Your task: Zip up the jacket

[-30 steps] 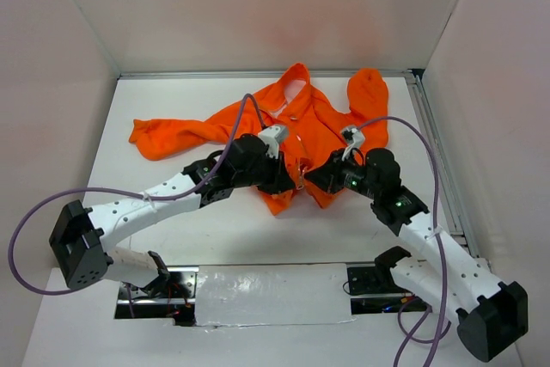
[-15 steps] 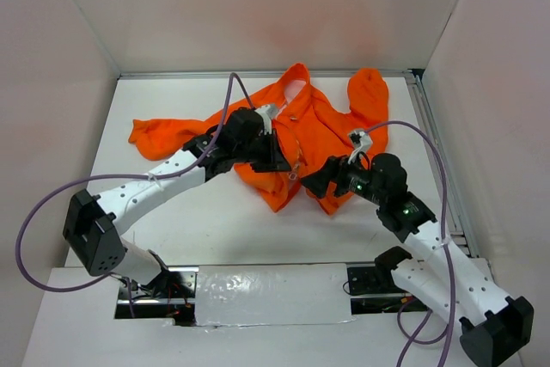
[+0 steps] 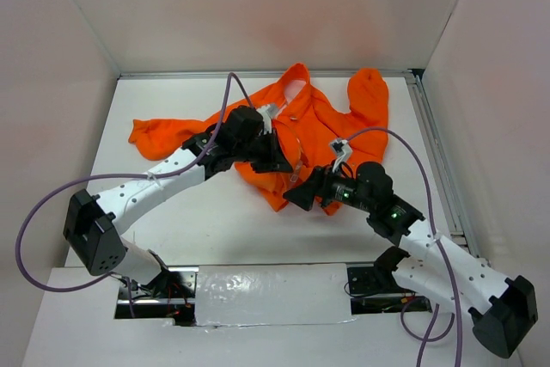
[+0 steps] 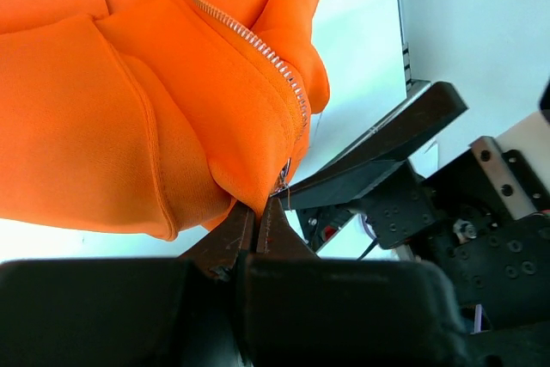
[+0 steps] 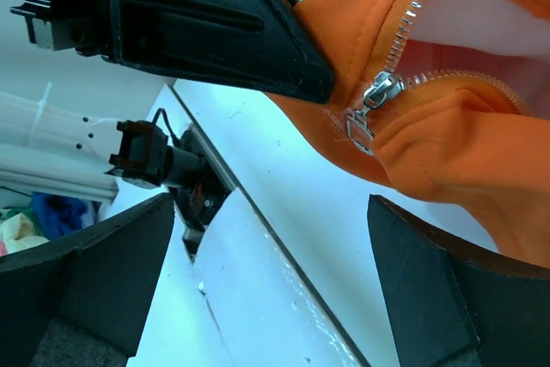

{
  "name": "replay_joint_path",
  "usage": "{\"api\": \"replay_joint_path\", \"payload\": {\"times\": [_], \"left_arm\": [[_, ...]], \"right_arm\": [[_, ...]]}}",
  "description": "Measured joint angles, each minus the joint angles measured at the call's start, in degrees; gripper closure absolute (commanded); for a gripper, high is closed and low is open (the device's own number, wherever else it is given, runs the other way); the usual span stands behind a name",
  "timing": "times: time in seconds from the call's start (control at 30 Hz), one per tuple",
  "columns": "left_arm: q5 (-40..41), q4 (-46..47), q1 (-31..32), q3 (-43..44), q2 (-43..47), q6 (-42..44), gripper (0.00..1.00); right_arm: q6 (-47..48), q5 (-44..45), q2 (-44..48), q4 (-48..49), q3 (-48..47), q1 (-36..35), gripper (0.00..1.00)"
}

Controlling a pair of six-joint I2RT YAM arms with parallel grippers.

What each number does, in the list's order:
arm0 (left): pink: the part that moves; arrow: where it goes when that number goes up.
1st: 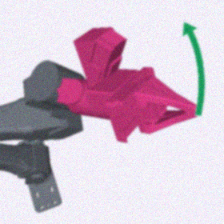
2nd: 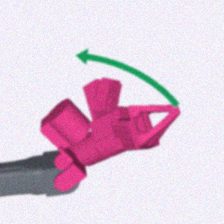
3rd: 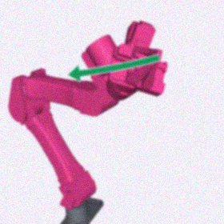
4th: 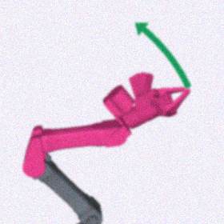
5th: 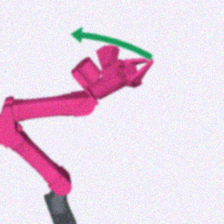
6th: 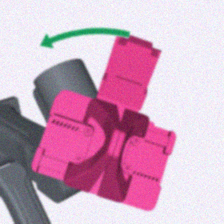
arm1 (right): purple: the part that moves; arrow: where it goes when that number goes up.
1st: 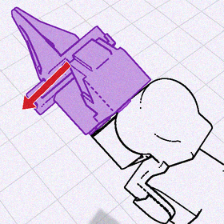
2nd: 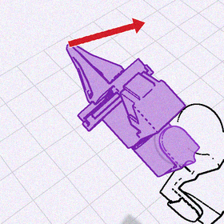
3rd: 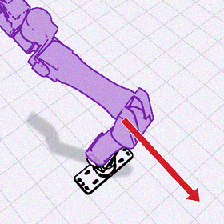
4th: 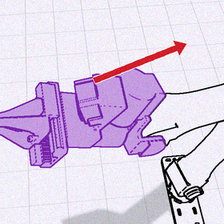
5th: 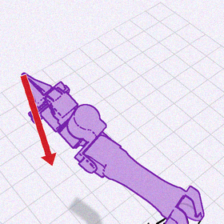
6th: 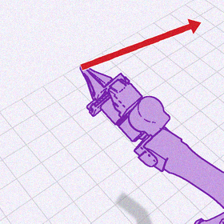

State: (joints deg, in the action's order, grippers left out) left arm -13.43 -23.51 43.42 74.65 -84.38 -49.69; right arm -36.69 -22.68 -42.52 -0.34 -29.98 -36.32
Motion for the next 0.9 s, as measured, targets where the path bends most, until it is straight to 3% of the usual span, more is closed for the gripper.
{"api": "replay_joint_path", "payload": {"times": [0.17,0.5,0.7,0.87,0.9], "left_arm": [[-0.76,-0.2,0.0,0.0,0.0,-0.17,1.0],[-1.66,0.46,0.0,-0.39,1.51,-0.28,1.0],[-1.95,1.22,-0.04,-0.98,1.86,-1.36,1.0],[-1.81,1.22,-0.22,-1.03,1.86,-1.57,1.0],[-1.62,1.2,-0.28,-1.05,1.86,-1.57,1.0]], "right_arm": [[-2.91,4.94,-1.75,6.45,2.43,-2.14,0.06],[-4.76,11.41,-5.84,12.92,3.13,-2.45,0.27],[-5.9,13.94,-6.47,15.8,4.04,-3.19,0.47],[-6.73,15.47,-6.4,15.93,4.42,-3.67,0.7],[-6.73,15.63,-6.32,15.82,4.42,-3.72,0.79]]}}
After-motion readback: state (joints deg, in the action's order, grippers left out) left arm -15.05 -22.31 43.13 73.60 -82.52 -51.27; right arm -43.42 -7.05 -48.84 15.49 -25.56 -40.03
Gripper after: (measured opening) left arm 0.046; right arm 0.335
